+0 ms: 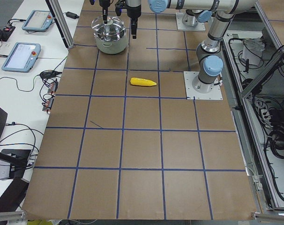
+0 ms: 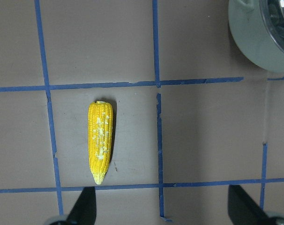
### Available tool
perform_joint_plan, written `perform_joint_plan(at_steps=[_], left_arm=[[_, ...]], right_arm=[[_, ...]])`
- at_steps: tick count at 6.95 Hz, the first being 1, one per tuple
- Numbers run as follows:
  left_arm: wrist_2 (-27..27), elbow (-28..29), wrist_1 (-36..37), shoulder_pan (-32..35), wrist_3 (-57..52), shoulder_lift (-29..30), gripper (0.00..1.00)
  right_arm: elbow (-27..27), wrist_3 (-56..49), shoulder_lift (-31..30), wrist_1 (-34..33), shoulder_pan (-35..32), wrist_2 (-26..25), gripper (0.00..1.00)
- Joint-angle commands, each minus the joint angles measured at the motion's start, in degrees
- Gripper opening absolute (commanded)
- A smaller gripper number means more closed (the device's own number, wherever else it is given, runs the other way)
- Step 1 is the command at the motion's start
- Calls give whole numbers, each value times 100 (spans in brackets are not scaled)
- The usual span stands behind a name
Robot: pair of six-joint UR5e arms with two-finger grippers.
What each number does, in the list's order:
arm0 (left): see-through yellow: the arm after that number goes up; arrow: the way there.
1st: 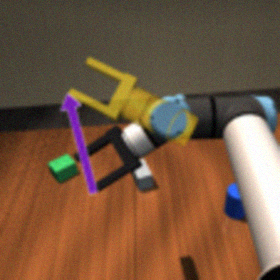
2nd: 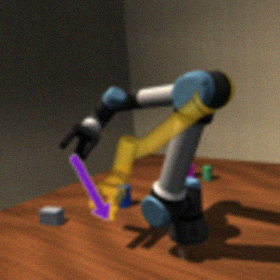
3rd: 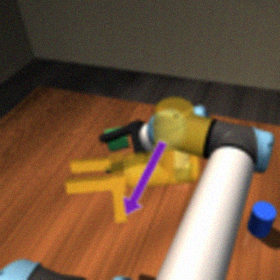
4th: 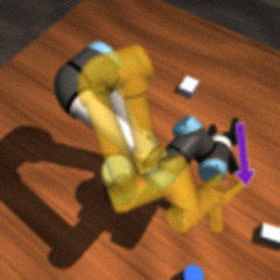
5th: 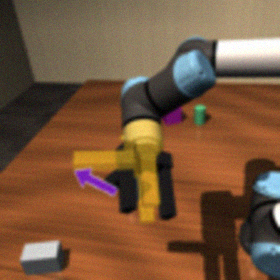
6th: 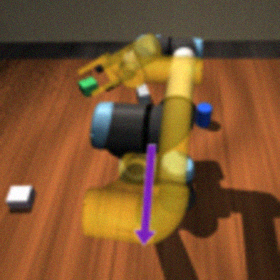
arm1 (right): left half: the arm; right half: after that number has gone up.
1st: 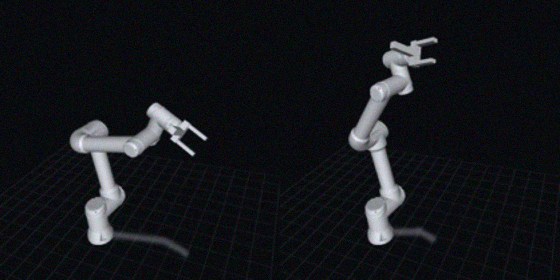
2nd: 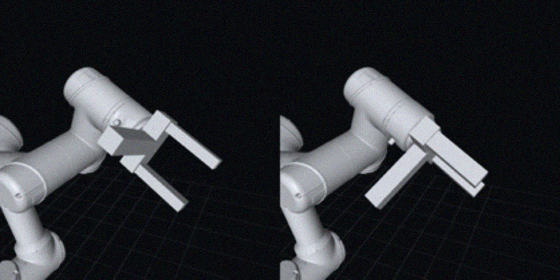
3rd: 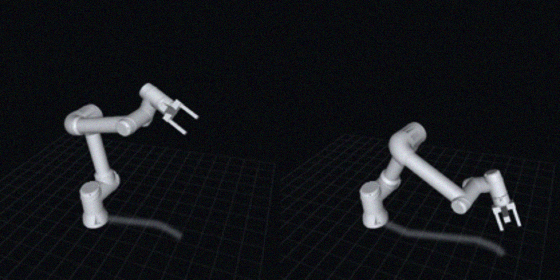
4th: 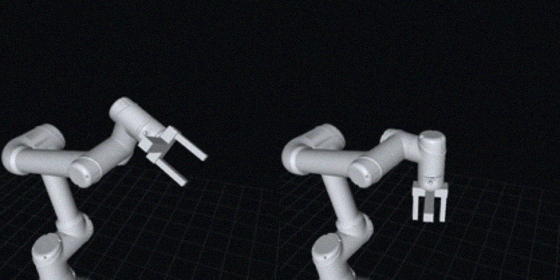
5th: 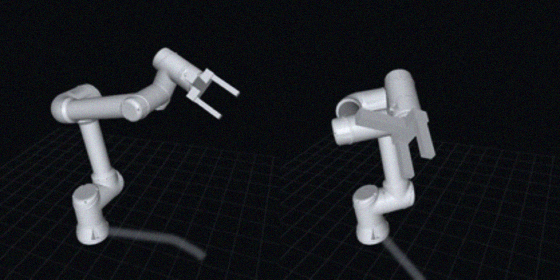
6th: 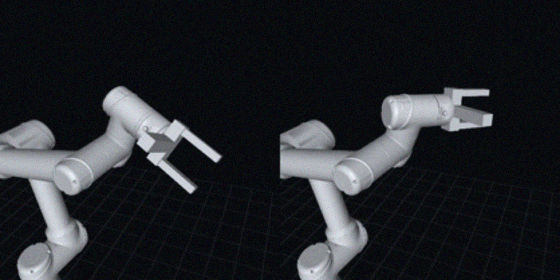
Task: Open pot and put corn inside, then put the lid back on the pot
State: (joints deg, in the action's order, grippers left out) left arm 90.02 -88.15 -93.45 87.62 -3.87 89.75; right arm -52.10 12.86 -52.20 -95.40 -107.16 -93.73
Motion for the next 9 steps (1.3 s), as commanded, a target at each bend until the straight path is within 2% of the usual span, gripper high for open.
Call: perform_joint_plan(at_steps=[1, 2, 3, 5, 7, 8, 9], left_arm=[[7, -35, 19, -113, -183, 112, 100], [-45, -349, 185, -366, -428, 391, 100], [-11, -856, 1161, -517, -622, 550, 100], [-20, -1797, 2124, -929, -1533, 771, 100], [-28, -3018, 3711, -1421, -2299, 938, 100], [-11, -3476, 4424, -1423, -2337, 1113, 100], [-19, -3611, 4666, -1449, -2381, 1193, 100]], right_arm=[[865, -745, -10, 915, 360, 12, 12], [1112, -1211, -27, 1197, 650, 47, 12], [1202, -1259, -141, 1443, 844, 65, 12], [1203, -1426, -326, 1831, 1214, 292, 10], [1211, -1418, -396, 1841, 1224, 320, 10], [1203, -1418, -397, 1841, 1224, 320, 10], [1211, -1418, -397, 1841, 1215, 320, 10]])
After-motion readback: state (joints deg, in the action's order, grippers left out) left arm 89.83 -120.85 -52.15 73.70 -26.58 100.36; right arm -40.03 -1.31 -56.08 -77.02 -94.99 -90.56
